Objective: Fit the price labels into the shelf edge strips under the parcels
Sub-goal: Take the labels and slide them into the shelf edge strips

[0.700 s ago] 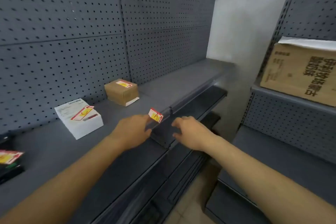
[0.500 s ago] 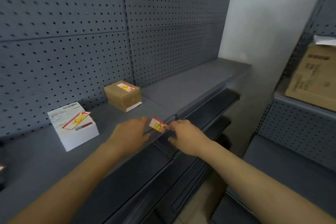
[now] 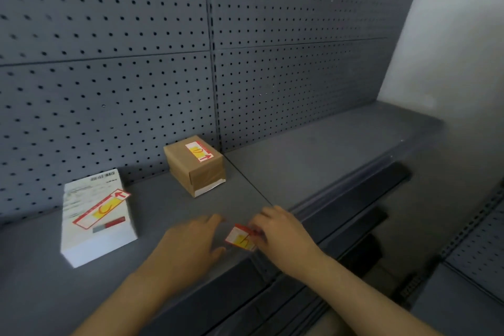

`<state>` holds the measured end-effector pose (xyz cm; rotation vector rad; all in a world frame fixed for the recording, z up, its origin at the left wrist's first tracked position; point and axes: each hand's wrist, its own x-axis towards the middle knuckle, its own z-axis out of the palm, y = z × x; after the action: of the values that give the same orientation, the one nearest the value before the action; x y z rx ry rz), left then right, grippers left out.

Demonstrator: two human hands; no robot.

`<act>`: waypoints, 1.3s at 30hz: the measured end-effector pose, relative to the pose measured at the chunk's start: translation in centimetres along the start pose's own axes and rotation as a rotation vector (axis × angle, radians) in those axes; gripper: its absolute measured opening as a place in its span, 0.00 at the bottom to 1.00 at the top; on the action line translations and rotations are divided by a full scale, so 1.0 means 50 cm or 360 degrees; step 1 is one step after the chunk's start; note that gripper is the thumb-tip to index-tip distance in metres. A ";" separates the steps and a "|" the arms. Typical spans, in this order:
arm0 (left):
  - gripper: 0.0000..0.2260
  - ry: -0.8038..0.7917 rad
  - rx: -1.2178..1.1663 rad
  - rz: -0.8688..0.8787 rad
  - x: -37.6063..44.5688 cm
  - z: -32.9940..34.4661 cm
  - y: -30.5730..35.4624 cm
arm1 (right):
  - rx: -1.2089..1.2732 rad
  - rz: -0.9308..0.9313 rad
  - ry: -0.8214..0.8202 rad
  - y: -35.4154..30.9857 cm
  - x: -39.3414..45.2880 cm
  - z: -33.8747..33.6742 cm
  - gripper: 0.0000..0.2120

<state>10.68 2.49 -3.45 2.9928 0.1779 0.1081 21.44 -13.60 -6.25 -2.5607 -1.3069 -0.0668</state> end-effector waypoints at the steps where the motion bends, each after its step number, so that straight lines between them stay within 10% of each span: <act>1: 0.24 0.0003 -0.0008 -0.0026 -0.002 -0.001 0.001 | 0.0023 -0.0057 -0.0019 0.004 0.008 -0.001 0.09; 17: 0.21 0.0303 0.0279 -0.1001 -0.233 -0.053 0.029 | 0.0348 -0.0991 -0.0504 -0.150 0.094 -0.070 0.04; 39: 0.12 0.0372 0.0339 -0.2498 -1.118 -0.157 0.025 | 0.0339 -0.2311 -0.0537 -1.037 -0.267 0.001 0.09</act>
<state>-45.18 -4.52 0.93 2.0913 2.4042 0.2366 -28.04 4.87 2.60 -1.0001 -2.7619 0.2206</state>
